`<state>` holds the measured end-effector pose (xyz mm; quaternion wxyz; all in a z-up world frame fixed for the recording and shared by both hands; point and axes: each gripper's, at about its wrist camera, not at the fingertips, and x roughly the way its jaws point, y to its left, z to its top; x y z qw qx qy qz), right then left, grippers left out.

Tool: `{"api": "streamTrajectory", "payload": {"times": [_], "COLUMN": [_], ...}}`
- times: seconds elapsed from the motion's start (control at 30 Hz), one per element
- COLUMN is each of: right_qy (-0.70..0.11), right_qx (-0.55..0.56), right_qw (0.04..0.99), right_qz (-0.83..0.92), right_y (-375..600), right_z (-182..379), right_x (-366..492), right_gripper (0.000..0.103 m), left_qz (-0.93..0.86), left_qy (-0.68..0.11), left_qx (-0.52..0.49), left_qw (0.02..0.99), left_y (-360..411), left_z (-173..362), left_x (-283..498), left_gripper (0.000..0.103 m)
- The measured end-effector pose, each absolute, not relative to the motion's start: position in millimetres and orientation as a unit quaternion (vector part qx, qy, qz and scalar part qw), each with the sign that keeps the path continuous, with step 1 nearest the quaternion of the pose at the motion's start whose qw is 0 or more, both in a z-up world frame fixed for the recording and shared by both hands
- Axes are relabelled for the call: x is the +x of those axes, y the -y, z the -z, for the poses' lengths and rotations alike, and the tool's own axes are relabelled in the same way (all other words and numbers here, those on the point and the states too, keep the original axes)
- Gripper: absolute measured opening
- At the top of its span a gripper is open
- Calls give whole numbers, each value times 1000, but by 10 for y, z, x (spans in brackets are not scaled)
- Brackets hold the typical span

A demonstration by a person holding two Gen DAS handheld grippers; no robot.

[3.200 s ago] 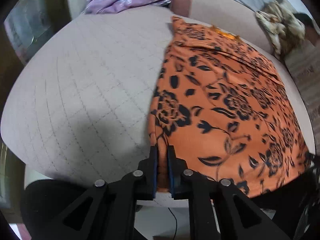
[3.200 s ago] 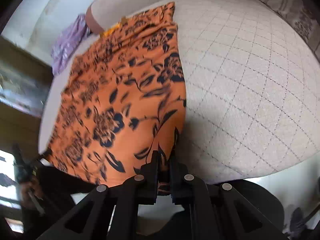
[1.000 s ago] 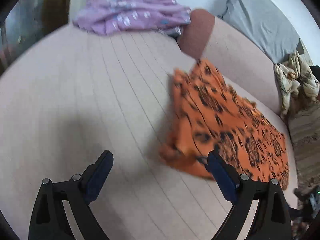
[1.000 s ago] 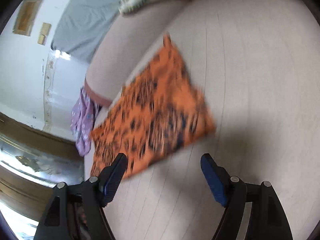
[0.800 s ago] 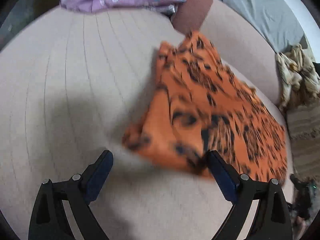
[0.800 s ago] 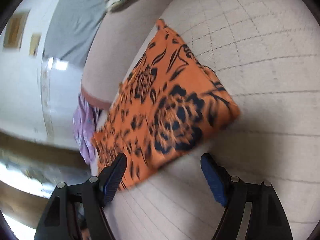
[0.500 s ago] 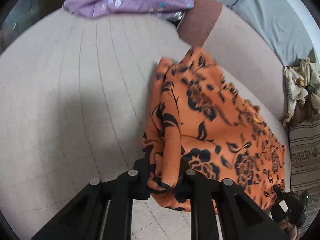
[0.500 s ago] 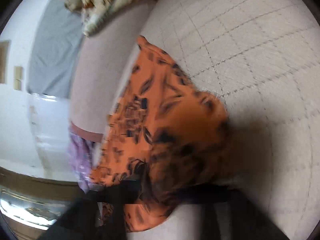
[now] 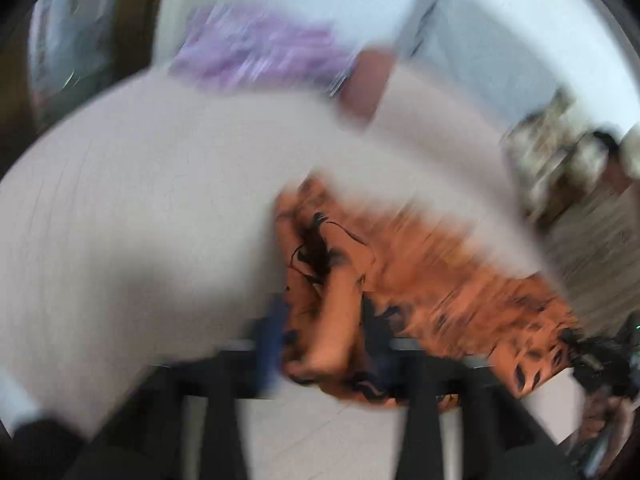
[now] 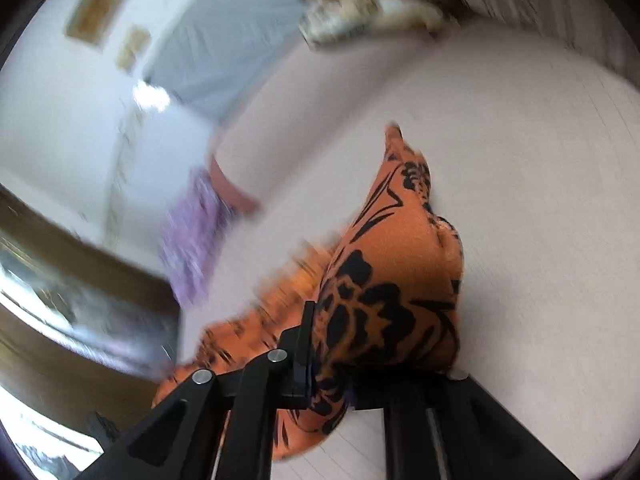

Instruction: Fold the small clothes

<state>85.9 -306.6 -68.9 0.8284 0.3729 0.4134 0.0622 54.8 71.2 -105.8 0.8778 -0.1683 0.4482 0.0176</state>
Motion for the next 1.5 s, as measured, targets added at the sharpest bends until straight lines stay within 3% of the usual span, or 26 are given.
{"api": "streamTrajectory", "payload": {"times": [0.03, 0.07, 0.1, 0.17, 0.23, 0.33, 0.67, 0.8, 0.83, 0.87, 0.9, 0.93, 0.97, 1.1, 1.3, 1.4, 1.5], "right_qy": [-455, -491, -500, -454, -445, -430, -434, -456, -468, -480, -485, -486, -490, -490, -401, -394, -505], "right_qx": [365, 364, 383, 389, 368, 359, 245, 218, 207, 197, 190, 177, 161, 86, 46, 53, 80], "right_qw": [811, 791, 776, 801, 816, 828, 866, 862, 859, 855, 854, 856, 857, 868, 915, 918, 859], "right_qz": [-50, -29, -26, -36, -9, 4, -30, -29, -23, -19, -16, -11, -7, 11, 3, 10, 18], "right_y": [3095, 3136, 3222, 3390, 3519, 3709, 3752, 3772, 3751, 3718, 3694, 3642, 3589, 3322, 3109, 3101, 3217], "right_z": [1012, 1255, 1465, 1382, 1246, 1059, 656, 806, 885, 962, 1003, 1043, 1058, 931, 258, 325, 988], "right_x": [729, 620, 463, 169, 74, 97, 1242, 1750, 1900, 2018, 2085, 2151, 2191, 2197, 1983, 2152, 2519], "right_gripper": [48, 61, 56, 62, 68, 68, 68, 68, 68, 67, 64, 39, 9, 6, 6, 6, 11], "left_qz": [-31, -15, -7, -41, -18, 13, 37, 32, 27, 26, 25, 21, 21, 25, 9, 5, -22], "left_qy": [-503, -500, -480, -471, -447, -437, -495, -508, -512, -515, -517, -516, -511, -465, -388, -455, -492], "left_qx": [-169, -189, -193, -174, -179, -156, -56, -56, -53, -50, -46, -40, -37, -36, -62, -49, -28], "left_qw": [847, 845, 856, 864, 876, 886, 866, 859, 857, 855, 854, 856, 858, 884, 920, 889, 870], "left_y": [-807, -913, -957, -1065, -1111, -1040, -675, -618, -604, -598, -592, -589, -588, -621, -787, -767, -785], "left_z": [1383, 1476, 1415, 1200, 1032, 881, 1085, 1234, 1273, 1291, 1315, 1306, 1293, 1041, 697, 1113, 1451], "left_x": [480, 396, 335, 339, 445, 767, 2072, 2228, 2254, 2276, 2306, 2332, 2327, 2182, 1772, 2069, 2246], "left_gripper": [58, 57, 58, 69, 69, 69, 68, 58, 45, 31, 24, 10, 6, 4, 4, 6, 10]}}
